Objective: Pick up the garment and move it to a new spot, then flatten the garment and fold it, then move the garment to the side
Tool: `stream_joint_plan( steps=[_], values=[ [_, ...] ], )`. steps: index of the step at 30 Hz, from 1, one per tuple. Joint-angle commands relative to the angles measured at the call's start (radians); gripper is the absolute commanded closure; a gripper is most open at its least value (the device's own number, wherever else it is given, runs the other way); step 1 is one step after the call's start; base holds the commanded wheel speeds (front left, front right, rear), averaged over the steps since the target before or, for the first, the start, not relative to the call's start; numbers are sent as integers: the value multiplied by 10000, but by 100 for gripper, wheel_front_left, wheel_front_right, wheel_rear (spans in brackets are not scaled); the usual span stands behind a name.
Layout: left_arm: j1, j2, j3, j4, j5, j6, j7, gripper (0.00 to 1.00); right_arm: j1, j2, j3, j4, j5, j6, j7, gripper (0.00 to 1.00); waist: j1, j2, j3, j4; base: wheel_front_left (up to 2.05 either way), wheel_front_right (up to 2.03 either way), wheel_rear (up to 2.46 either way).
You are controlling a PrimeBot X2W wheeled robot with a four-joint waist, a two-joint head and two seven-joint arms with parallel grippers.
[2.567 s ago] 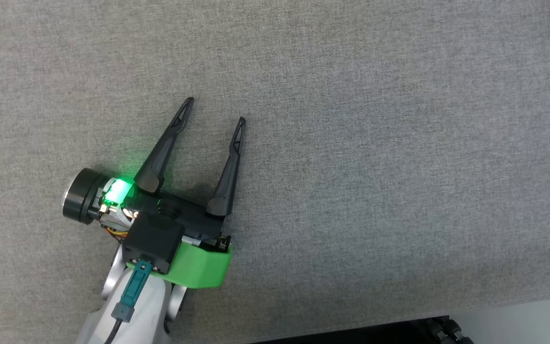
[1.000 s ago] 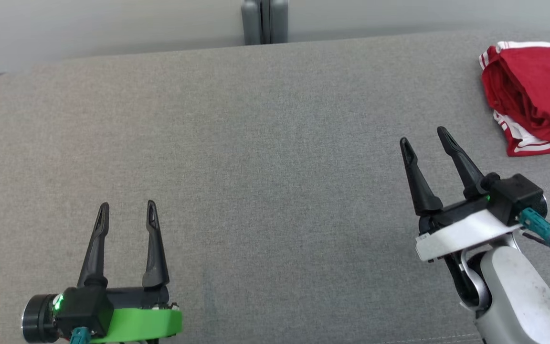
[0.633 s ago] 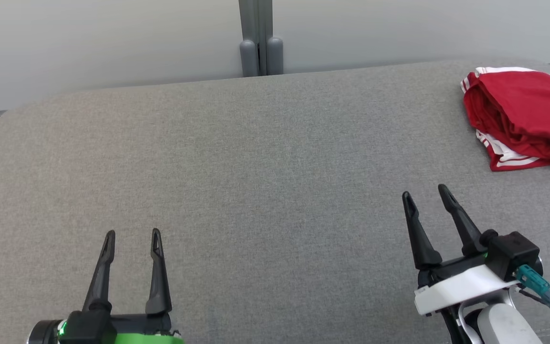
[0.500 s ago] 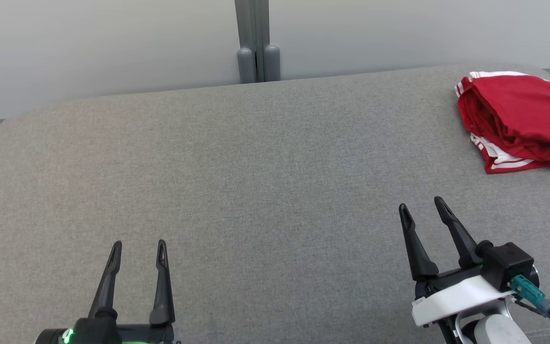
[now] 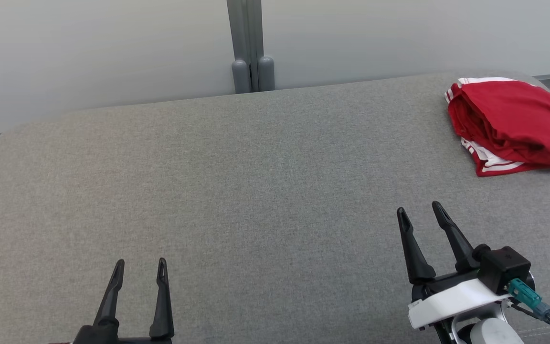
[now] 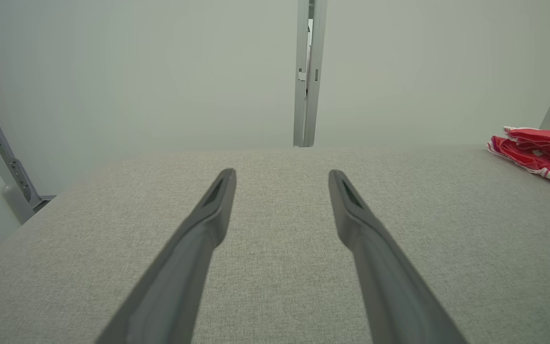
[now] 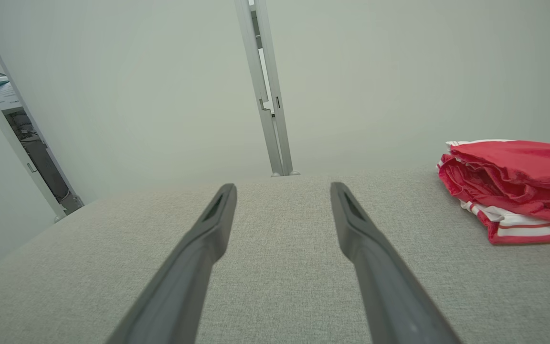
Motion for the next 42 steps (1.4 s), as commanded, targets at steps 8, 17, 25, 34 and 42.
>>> stream_joint_plan(
  steps=[8, 17, 25, 34, 42],
  values=[
    [-11, 8, 59, 75, -102, -62, 2, 0, 102, 42, -65, 39, -44, -11, -23, 0, 1, 0, -1, 12, 0, 0, 0],
    [2, 18, 61, 183, -735, -14, 79, 100, 107, 57, -74, 183, 651, 0, 110, 100, 1, 0, 1, 25, 0, 0, 0],
    [-370, 148, 184, 487, -2444, -165, 397, 100, -47, -14, -258, 349, 2193, -1, 442, 100, 1, 0, 2, 45, 0, 0, 0],
    [-751, 241, 296, 847, -4137, -352, 712, 100, -183, -52, -451, 499, 3731, -2, 777, 100, 1, 0, 2, 68, 0, 0, 0],
    [-1036, 301, 400, 1099, -5484, -484, 975, 100, -286, -71, -622, 610, 4946, -2, 1055, 100, 1, 0, 3, 88, 0, 0, 0]
  ],
)
